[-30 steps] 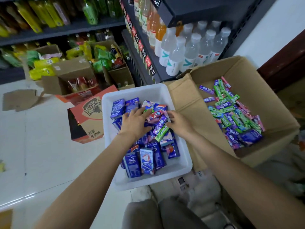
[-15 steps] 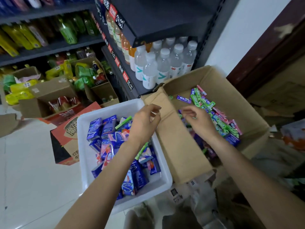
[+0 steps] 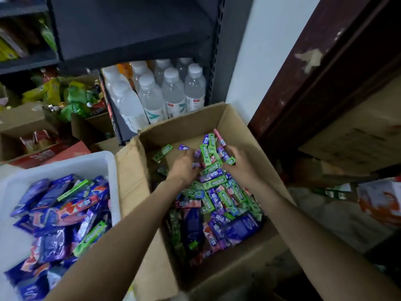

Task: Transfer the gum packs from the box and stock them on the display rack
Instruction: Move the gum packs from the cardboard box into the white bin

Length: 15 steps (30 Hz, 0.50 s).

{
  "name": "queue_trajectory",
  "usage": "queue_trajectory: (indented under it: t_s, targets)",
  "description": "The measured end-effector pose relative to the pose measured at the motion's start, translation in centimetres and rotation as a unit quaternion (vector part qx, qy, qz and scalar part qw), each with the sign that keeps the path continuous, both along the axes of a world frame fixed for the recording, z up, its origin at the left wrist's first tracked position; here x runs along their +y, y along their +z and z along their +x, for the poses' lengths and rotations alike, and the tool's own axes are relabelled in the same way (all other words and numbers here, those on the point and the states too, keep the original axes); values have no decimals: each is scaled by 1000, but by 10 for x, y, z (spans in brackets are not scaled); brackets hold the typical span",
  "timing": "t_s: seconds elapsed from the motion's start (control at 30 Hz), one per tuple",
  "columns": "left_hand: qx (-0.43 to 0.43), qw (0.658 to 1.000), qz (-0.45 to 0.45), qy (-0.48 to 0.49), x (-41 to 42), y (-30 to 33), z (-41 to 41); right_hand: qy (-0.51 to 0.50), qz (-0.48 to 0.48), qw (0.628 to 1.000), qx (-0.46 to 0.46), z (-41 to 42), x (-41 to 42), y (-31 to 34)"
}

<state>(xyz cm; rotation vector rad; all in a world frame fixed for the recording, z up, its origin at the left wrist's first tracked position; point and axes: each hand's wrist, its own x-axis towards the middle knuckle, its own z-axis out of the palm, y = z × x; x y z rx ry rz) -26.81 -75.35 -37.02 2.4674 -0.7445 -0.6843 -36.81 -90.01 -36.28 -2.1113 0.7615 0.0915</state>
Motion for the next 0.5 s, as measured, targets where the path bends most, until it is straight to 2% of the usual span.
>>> queue_trajectory:
  t_s: [0.17, 0.23, 0.37, 0.5]
  targets:
    - [-46, 981, 145, -119, -17, -36, 30, 94, -20, 993, 62, 27, -14, -39]
    - [-74, 972, 172, -139, -18, -45, 36, 93, -34, 992, 75, 33, -12, -53]
    - [-163, 964, 186, -102, -21, -45, 33, 67, -161, 981, 78, 36, -7, -60]
    - [-158, 955, 247, -42, -27, -45, 32, 69, -237, 961, 128, 44, -4, -56]
